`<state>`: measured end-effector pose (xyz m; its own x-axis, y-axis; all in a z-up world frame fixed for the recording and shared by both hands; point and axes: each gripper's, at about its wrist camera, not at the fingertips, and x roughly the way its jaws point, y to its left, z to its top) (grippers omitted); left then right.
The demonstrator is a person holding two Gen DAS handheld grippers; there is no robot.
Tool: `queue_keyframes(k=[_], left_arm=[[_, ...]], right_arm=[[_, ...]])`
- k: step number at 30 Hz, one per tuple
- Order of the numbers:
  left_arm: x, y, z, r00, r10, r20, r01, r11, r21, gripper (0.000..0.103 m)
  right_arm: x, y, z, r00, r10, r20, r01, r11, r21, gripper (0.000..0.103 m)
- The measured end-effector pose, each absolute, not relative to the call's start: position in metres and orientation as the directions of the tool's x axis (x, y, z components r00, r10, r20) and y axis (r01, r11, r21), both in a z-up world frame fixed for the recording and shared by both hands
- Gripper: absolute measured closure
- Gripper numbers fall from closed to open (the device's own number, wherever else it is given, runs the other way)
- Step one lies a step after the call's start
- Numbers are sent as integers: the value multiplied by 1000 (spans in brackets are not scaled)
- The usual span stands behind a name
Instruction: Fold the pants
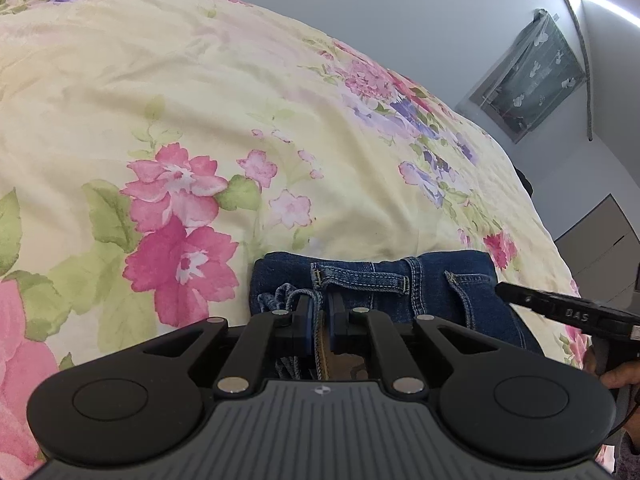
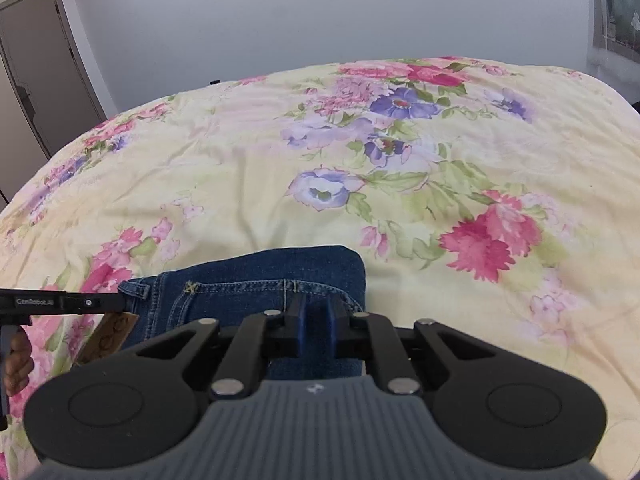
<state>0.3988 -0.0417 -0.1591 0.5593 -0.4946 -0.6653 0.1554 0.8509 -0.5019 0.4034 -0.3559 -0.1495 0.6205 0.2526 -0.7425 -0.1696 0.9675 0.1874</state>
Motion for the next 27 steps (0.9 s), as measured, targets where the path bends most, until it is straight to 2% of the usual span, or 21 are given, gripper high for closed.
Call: queue_keyframes(k=[2,7,12,16,21,25,27], left_arm=[[401,-42,-163,559,-496,-664,159,850,-502,93],[403,-42,-164,554,-496,-669,157,851,-501,90],[392,-43,-144,551,-471,-689,134,865,-483,85],[359,-51,-120,579,-392,-716,157,914,-374,84],[303,-61,-100,595,-416,-688,219,907,-359,84],[273,-71,-108,592,-393,-704,228,919,-322,90],[269,-74,-122,567,-391,-725,207,920,-333,96]], right_arm=[[415,-357,-170,570,251,-782,-134,968,213,98],[416,-356,-187,571,245,-783,-132,969,207,100],[402,-352,-167,587,207,-783,-115,978,173,99],[365,-355,-143,615,182,-767,-120,983,137,95],[307,-364,-131,629,206,-749,-130,978,160,94],[265,-364,-134,654,199,-730,-131,980,150,94],[250,-362,-138,668,186,-721,-117,983,145,94]])
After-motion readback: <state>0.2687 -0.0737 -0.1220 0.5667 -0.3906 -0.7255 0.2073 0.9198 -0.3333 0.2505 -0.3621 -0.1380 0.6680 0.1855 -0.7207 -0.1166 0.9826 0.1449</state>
